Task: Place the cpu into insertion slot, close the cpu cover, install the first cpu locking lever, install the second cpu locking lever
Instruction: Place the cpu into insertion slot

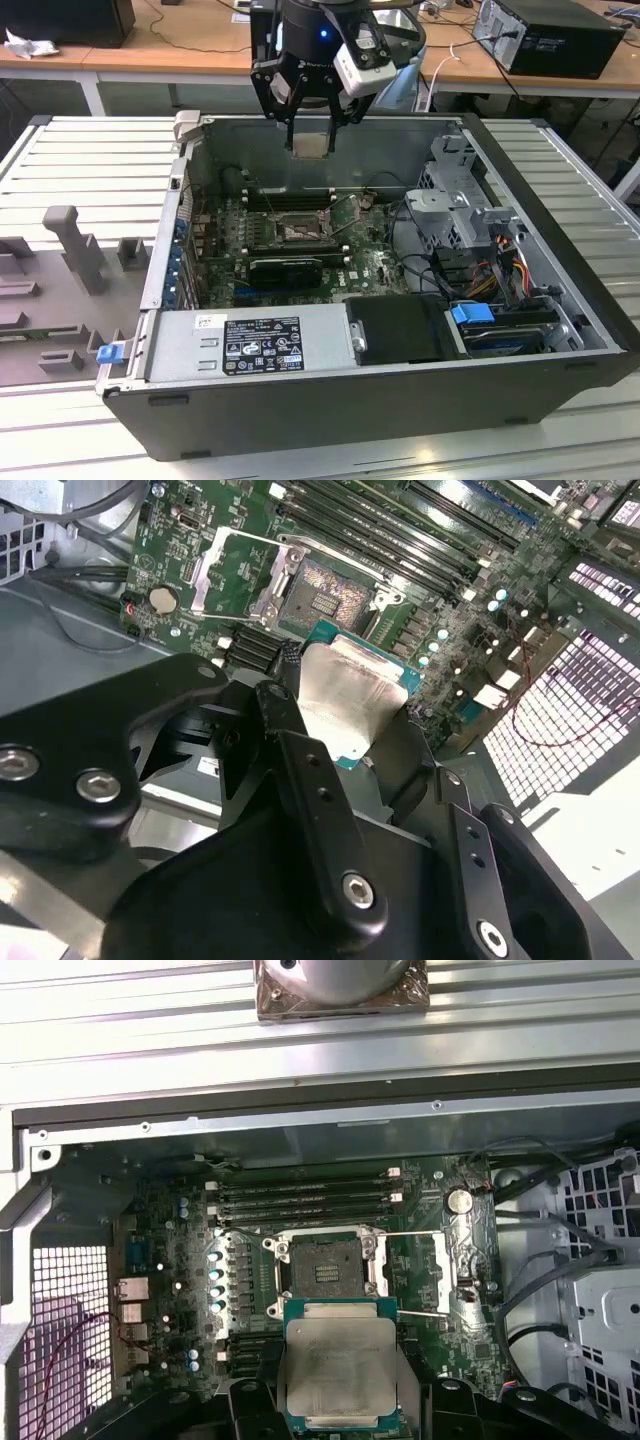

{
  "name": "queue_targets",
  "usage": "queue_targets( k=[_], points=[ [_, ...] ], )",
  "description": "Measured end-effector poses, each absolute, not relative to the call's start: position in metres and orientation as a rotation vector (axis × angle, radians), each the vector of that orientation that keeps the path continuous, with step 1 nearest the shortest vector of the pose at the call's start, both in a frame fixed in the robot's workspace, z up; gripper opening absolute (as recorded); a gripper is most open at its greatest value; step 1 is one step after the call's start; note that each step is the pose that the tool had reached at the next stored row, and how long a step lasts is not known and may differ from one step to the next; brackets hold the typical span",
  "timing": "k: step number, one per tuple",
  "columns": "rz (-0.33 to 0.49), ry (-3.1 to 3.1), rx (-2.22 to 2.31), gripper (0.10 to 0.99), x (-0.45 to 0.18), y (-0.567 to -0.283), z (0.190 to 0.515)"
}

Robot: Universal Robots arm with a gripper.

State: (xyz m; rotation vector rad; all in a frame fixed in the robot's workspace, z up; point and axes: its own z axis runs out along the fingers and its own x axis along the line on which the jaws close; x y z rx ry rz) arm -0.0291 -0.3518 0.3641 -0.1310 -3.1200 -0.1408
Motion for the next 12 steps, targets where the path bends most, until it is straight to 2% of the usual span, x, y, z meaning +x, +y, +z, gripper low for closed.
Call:
queue_targets(
  k=[12],
  points=[
    [-0.141,-3.119,-0.188,0.529,-0.029,-0.3519,0.3638]
  ],
)
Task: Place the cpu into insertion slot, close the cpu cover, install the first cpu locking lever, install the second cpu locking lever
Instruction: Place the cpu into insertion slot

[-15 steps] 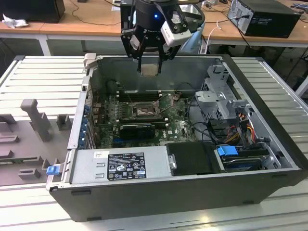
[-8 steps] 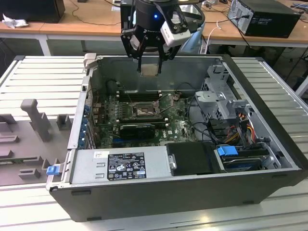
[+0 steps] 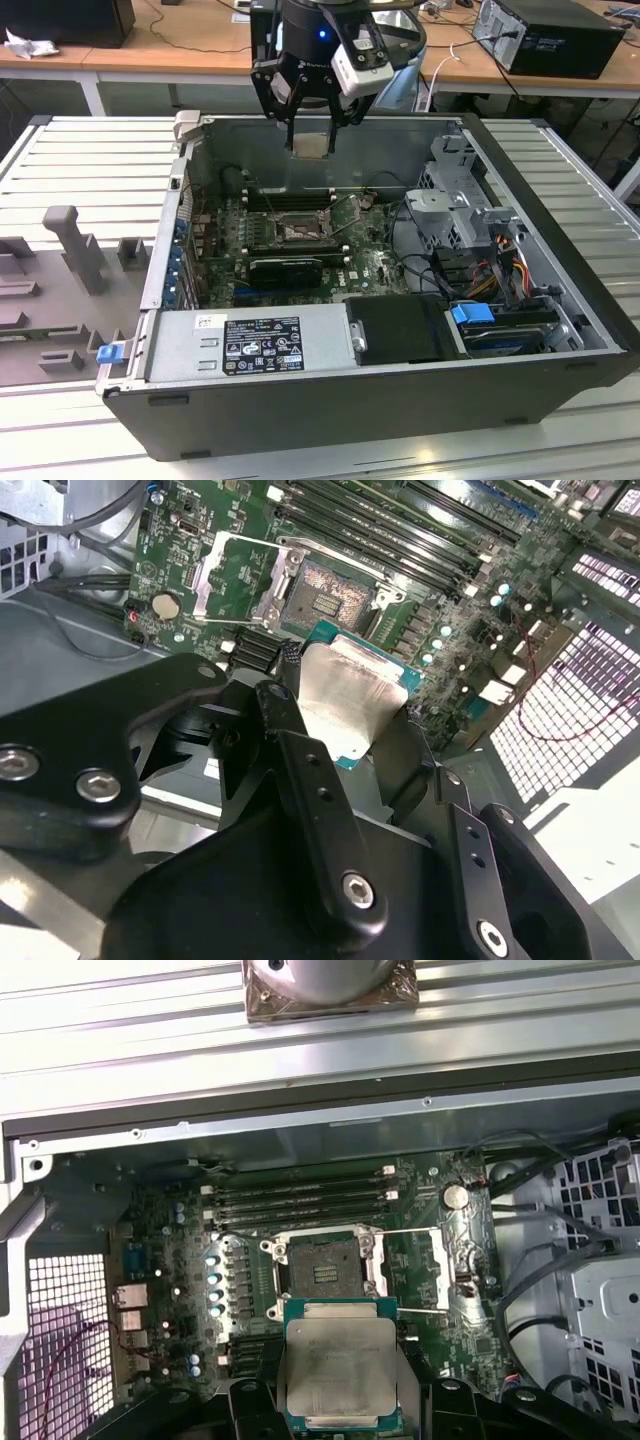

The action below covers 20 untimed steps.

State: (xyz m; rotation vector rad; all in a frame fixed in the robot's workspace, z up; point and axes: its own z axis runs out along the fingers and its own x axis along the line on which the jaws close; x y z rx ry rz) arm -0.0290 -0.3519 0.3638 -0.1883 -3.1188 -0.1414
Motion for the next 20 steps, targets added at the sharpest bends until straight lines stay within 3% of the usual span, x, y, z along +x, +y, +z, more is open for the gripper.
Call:
queue_targets(
  k=[20],
  points=[
    [-0.142,-3.116,-0.248,0.529,-0.0291,-0.3519,0.3638]
  ],
)
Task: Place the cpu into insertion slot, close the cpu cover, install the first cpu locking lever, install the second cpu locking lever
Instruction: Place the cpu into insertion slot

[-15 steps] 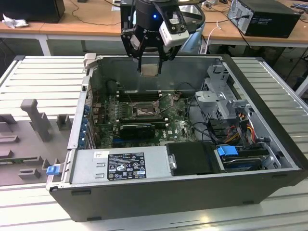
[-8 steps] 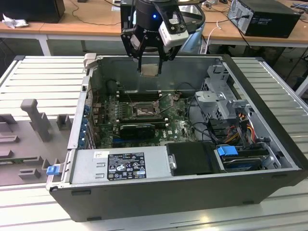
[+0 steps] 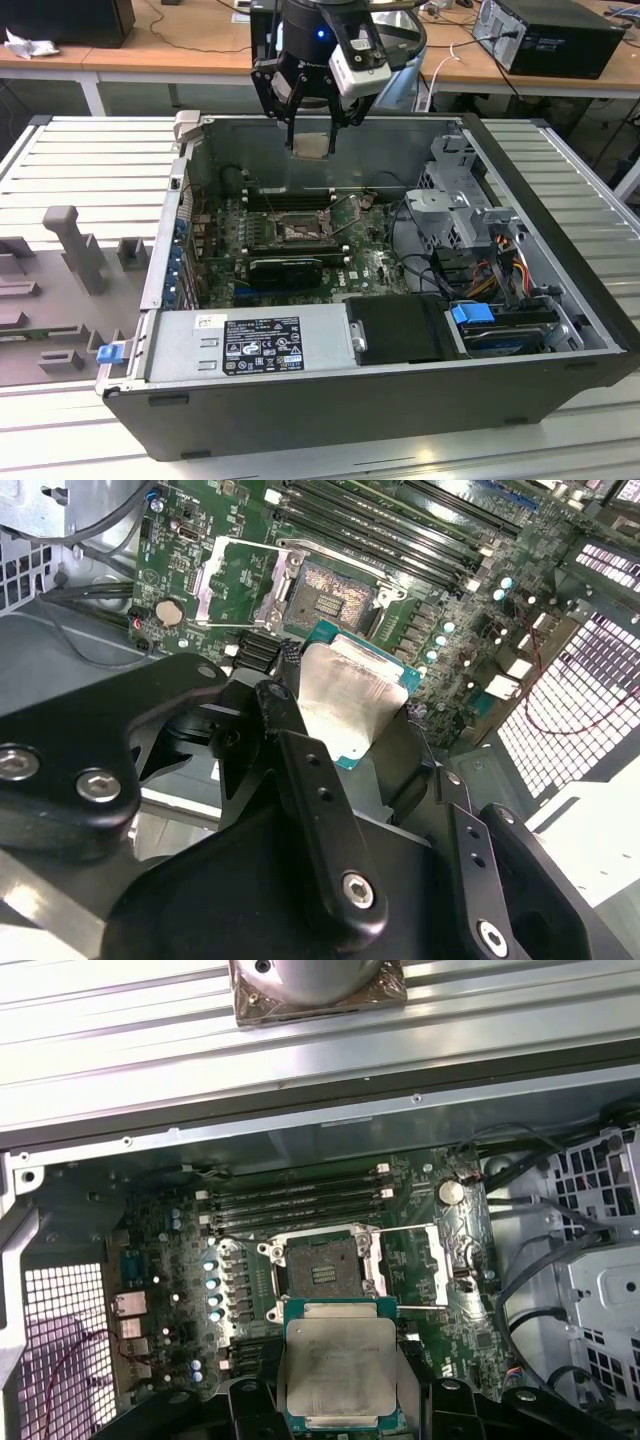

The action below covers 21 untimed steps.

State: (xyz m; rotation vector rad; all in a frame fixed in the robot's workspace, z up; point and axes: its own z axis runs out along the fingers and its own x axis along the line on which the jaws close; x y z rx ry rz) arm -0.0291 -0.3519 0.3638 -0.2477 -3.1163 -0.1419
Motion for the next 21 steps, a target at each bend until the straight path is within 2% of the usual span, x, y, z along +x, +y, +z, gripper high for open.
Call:
queue_targets(
  k=[21],
  points=[
    [-0.142,-3.112,-0.32,0.529,-0.029,-0.3519,0.3638]
  ],
)
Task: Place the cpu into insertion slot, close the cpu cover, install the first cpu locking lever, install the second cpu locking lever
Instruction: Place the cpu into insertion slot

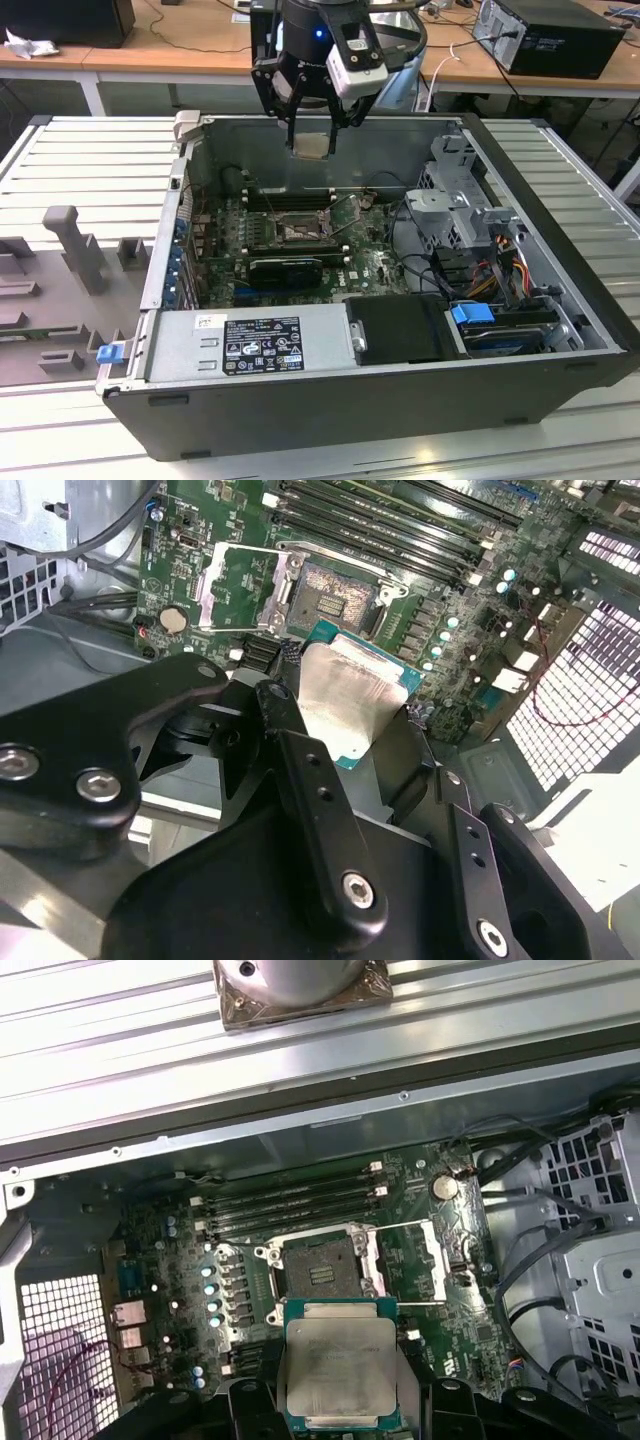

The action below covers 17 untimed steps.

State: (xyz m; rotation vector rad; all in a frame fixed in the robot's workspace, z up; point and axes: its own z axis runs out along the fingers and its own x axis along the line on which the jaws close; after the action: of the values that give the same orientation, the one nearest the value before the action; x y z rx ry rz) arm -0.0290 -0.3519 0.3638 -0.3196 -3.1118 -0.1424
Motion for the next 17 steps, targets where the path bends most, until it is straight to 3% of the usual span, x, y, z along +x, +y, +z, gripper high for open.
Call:
queue_targets(
  k=[17],
  points=[
    [-0.143,-3.102,-0.424,0.529,-0.029,-0.3519,0.3637]
  ],
)
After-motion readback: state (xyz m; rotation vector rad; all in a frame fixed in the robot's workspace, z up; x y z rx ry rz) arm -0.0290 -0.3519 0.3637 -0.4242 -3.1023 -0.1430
